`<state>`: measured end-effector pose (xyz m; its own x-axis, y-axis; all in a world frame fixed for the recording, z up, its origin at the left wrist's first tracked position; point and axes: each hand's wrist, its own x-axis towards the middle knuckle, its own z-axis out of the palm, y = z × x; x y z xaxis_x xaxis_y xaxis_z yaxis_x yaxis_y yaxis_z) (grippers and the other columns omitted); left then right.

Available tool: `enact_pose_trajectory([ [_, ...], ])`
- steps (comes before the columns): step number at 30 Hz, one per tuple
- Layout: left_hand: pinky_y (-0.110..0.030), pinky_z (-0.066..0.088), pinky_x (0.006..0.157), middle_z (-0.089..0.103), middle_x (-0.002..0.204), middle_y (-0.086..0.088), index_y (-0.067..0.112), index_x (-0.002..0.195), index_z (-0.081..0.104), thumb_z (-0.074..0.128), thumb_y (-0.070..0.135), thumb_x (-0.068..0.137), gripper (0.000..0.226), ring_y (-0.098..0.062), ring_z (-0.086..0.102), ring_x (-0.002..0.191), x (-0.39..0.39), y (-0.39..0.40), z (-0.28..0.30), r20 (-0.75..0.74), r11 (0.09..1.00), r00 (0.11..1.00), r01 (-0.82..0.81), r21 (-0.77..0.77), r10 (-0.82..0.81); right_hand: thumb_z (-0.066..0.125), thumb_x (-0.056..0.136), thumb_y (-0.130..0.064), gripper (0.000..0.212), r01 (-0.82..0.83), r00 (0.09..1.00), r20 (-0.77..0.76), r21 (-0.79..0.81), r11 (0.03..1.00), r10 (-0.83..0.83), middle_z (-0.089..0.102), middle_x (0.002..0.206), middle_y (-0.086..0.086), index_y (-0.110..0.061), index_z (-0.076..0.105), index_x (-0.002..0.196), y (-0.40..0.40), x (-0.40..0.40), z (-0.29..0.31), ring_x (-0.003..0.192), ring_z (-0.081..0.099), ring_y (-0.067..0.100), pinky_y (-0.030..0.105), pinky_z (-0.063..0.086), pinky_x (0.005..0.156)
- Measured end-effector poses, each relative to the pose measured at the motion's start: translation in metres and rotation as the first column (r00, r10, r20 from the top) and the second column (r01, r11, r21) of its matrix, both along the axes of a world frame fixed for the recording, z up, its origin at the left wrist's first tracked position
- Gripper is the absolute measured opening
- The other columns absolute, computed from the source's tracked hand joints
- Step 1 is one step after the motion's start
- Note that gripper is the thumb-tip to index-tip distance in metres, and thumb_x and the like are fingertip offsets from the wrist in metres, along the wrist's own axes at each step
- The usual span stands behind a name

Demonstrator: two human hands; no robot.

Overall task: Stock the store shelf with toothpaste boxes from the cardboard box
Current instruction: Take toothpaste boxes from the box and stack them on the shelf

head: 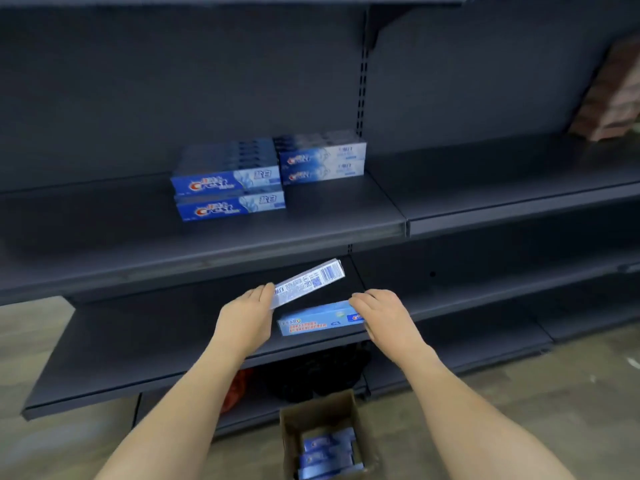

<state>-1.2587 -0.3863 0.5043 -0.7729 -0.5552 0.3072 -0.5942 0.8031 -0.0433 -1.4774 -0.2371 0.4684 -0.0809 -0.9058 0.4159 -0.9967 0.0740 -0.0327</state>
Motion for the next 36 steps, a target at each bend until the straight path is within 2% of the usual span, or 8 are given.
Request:
enact_pose_trajectory([
  [8, -0.032, 0.057, 0.057, 0.074, 0.088, -0.010, 0.000, 0.098, 0.071, 0.086, 0.001, 0.044, 0.056, -0.025, 0.072, 0.073, 0.011, -0.024, 0.076, -0.043, 0.977, 0.999, -0.016, -0.210, 0.007, 0.077, 0.058, -0.001, 0.043, -0.073, 0.991, -0.120, -0.115, 0.991, 0.059, 0.068, 0.094, 0.000, -0.011, 0.067, 0.099, -0.032, -0.004, 0.064, 0.077, 0.062, 0.023, 0.033, 0.053, 0.073],
  [12, -0.036, 0.057, 0.064, 0.072, 0.095, -0.014, -0.003, 0.106, 0.068, 0.082, -0.004, 0.050, 0.057, -0.029, 0.071, 0.080, 0.008, -0.040, 0.105, -0.057, 0.973, 0.997, -0.061, -0.223, 0.050, 0.078, 0.059, -0.003, 0.045, -0.071, 0.990, -0.134, -0.132, 0.989, 0.053, 0.069, 0.097, 0.003, -0.009, 0.067, 0.102, -0.043, -0.011, 0.096, 0.081, 0.065, 0.025, 0.033, 0.053, 0.076],
  [15, -0.039, 0.052, 0.084, 0.062, 0.124, -0.009, 0.004, 0.132, 0.051, 0.065, 0.006, 0.081, 0.053, -0.029, 0.060, 0.110, 0.002, -0.050, 0.123, -0.095, 0.990, 0.992, -0.095, -0.102, 0.086, 0.078, 0.060, -0.003, 0.046, -0.064, 0.988, -0.146, -0.088, 0.994, 0.051, 0.068, 0.098, 0.004, -0.009, 0.065, 0.104, -0.055, -0.021, 0.113, 0.082, 0.064, 0.026, 0.035, 0.054, 0.075],
  [17, -0.038, 0.044, 0.096, 0.049, 0.139, -0.003, 0.014, 0.143, 0.037, 0.052, 0.015, 0.092, 0.053, -0.025, 0.048, 0.125, 0.000, -0.061, 0.131, -0.108, 0.994, 0.988, -0.106, 0.007, 0.106, 0.077, 0.061, -0.002, 0.045, -0.072, 0.985, -0.164, -0.079, 0.994, 0.058, 0.067, 0.096, 0.006, -0.008, 0.065, 0.104, -0.066, -0.028, 0.123, 0.082, 0.064, 0.028, 0.037, 0.054, 0.073],
  [21, -0.032, 0.038, 0.101, 0.045, 0.144, -0.003, 0.019, 0.143, 0.036, 0.051, 0.008, 0.092, 0.055, -0.026, 0.044, 0.129, -0.001, -0.078, 0.143, -0.098, 0.980, 0.990, -0.086, 0.179, 0.105, 0.078, 0.063, -0.006, 0.042, -0.073, 0.980, -0.186, -0.033, 0.997, 0.066, 0.068, 0.094, 0.008, -0.007, 0.065, 0.102, -0.088, -0.036, 0.139, 0.080, 0.064, 0.030, 0.037, 0.053, 0.070],
  [25, -0.034, 0.035, 0.105, 0.039, 0.147, -0.003, 0.024, 0.144, 0.033, 0.051, 0.012, 0.094, 0.055, -0.027, 0.039, 0.132, 0.000, -0.100, 0.139, -0.036, 0.926, 0.988, -0.125, 0.355, 0.147, 0.063, 0.086, -0.019, 0.040, -0.093, 0.990, -0.103, 0.074, 0.993, 0.100, 0.059, 0.118, 0.007, -0.011, 0.054, 0.125, -0.108, -0.033, 0.142, 0.103, 0.055, 0.029, 0.036, 0.042, 0.088],
  [28, -0.033, 0.029, 0.110, 0.028, 0.153, 0.000, 0.026, 0.148, 0.025, 0.049, 0.013, 0.095, 0.059, -0.025, 0.029, 0.138, 0.003, -0.115, 0.130, -0.005, 0.876, 0.989, -0.132, 0.464, 0.151, 0.056, 0.092, -0.025, 0.042, -0.095, 0.995, -0.020, 0.157, 0.983, 0.100, 0.053, 0.126, 0.003, -0.017, 0.045, 0.132, -0.120, -0.030, 0.139, 0.108, 0.048, 0.024, 0.033, 0.039, 0.092],
  [36, -0.031, 0.024, 0.113, 0.023, 0.155, -0.004, 0.017, 0.149, 0.022, 0.045, 0.012, 0.098, 0.056, -0.024, 0.025, 0.141, -0.006, -0.135, 0.120, 0.130, 0.855, 0.980, -0.195, 0.480, 0.151, 0.054, 0.093, -0.032, 0.047, -0.078, 0.994, 0.096, 0.215, 0.974, 0.058, 0.049, 0.131, 0.003, -0.022, 0.042, 0.137, -0.139, -0.036, 0.131, 0.114, 0.044, 0.023, 0.032, 0.037, 0.095],
])
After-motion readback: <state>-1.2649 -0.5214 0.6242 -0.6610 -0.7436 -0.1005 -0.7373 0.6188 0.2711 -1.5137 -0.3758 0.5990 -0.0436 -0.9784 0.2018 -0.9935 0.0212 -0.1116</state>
